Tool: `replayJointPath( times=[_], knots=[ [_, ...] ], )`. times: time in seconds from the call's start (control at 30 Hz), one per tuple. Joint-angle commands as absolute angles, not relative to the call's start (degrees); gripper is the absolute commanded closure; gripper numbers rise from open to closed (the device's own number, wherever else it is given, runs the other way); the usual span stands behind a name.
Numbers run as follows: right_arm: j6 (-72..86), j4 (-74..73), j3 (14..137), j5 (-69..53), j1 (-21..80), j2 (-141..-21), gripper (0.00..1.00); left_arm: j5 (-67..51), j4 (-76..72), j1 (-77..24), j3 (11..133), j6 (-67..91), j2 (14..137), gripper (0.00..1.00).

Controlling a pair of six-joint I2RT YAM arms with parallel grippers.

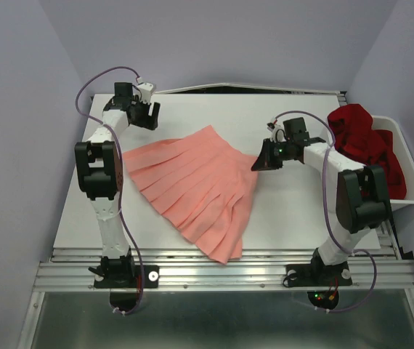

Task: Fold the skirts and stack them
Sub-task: Flatten the skirt out, then fold the skirt

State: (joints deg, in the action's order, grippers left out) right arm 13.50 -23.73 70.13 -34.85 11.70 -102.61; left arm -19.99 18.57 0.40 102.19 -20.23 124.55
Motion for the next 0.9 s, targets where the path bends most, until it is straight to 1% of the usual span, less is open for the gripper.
replayJointPath(
  times=[0.0, 0.03, 0.07, 0.1, 0.13, 0.17, 0.2, 0.23, 0.27, 0.3, 0.37, 0.4, 0.47, 0.5, 0.53, 0.6, 0.63, 0.67, 0.7, 0.73, 0.8, 0.87],
  knots=[
    [23.0, -17.6, 60.4, -40.2, 13.5, -94.5, 0.89, -18.4, 16.5, 0.9, 104.3, -21.8, 113.1, 0.14],
    [21.6, -18.9, 59.7, -41.0, 13.5, -92.7, 0.62, -19.5, 16.9, 0.6, 102.5, -24.6, 110.4, 0.14],
    [18.2, -20.5, 59.9, -40.7, 13.5, -91.8, 0.52, -21.4, 17.0, 0.4, 98.0, -25.9, 107.6, 0.15],
    [15.9, -23.3, 60.6, -36.4, 13.5, -90.7, 0.37, -22.3, 17.4, 0.3, 95.2, -27.1, 101.2, 0.15],
    [12.5, -24.4, 61.3, -33.6, 13.5, -88.2, 0.32, -23.3, 17.8, -1.0, 92.0, -28.5, 97.7, 0.16],
    [8.7, -25.2, 62.2, -31.9, 13.5, -87.4, 0.30, -24.3, 18.1, -3.5, 85.2, -30.5, 94.3, 0.17],
    [5.0, -26.7, 63.4, -29.7, 12.9, -86.8, 0.27, -24.8, 18.3, -4.8, 81.8, -31.5, 90.6, 0.18],
    [-3.8, -29.2, 66.1, -25.8, 12.9, -86.7, 0.23, -24.5, 18.5, -6.7, 78.3, -32.2, 83.7, 0.19],
    [-8.1, -30.3, 67.3, -24.7, 12.1, -86.7, 0.22, -23.2, 18.8, -11.0, 72.1, -33.5, 80.4, 0.19],
    [-17.4, -31.2, 68.4, -23.3, 12.1, -86.6, 0.21, -23.1, 19.1, -13.2, 69.4, -33.7, 74.5, 0.19],
    [-29.7, -31.3, 68.4, -24.6, 10.6, -85.1, 0.20, -22.9, 20.1, -17.6, 62.4, -34.5, 69.4, 0.19],
    [-42.2, -29.2, 67.0, -25.7, 10.6, -82.0, 0.20, -22.9, 20.4, -21.4, 60.5, -34.6, 65.3, 0.18],
    [-54.5, -25.8, 59.4, -29.3, 10.6, -78.0, 0.20, -23.8, 20.5, -23.5, 56.4, -33.0, 62.4, 0.17],
    [-60.8, -24.4, 56.6, -31.3, 10.1, -76.0, 0.20, -24.6, 20.5, -23.8, 55.5, -31.7, 61.6, 0.16],
    [-74.1, -23.2, 51.8, -34.8, 10.1, -73.2, 0.20, -27.1, 21.3, -23.7, 54.9, -29.2, 61.0, 0.16],
    [-85.1, -23.0, 47.7, -38.2, 10.1, -71.5, 0.20, -29.4, 22.4, -23.8, 54.5, -28.6, 61.4, 0.16],
    [-93.0, -21.3, 45.9, -41.0, 10.1, -71.0, 0.21, -30.0, 22.5, -23.8, 54.5, -27.7, 61.9, 0.16],
    [-96.6, -20.8, 43.6, -42.5, 10.1, -71.2, 0.21, -30.8, 22.5, -23.9, 54.4, -27.5, 62.1, 0.16],
    [-103.6, -21.5, 43.2, -43.9, 10.1, -71.9, 0.22, -30.5, 22.7, -24.3, 54.3, -27.5, 62.7, 0.16],
    [-107.3, -22.5, 43.1, -46.1, 10.1, -73.9, 0.23, -29.8, 23.0, -25.2, 54.2, -27.6, 63.0, 0.16],
    [-116.8, -26.8, 43.1, -47.1, 10.1, -76.4, 0.25, -27.1, 23.5, -28.8, 52.8, -28.3, 63.5, 0.17],
    [-121.0, -26.1, 41.8, -47.4, 10.1, -79.3, 0.27, -25.9, 22.3, -30.4, 51.2, -27.2, 63.6, 0.17]
  ],
)
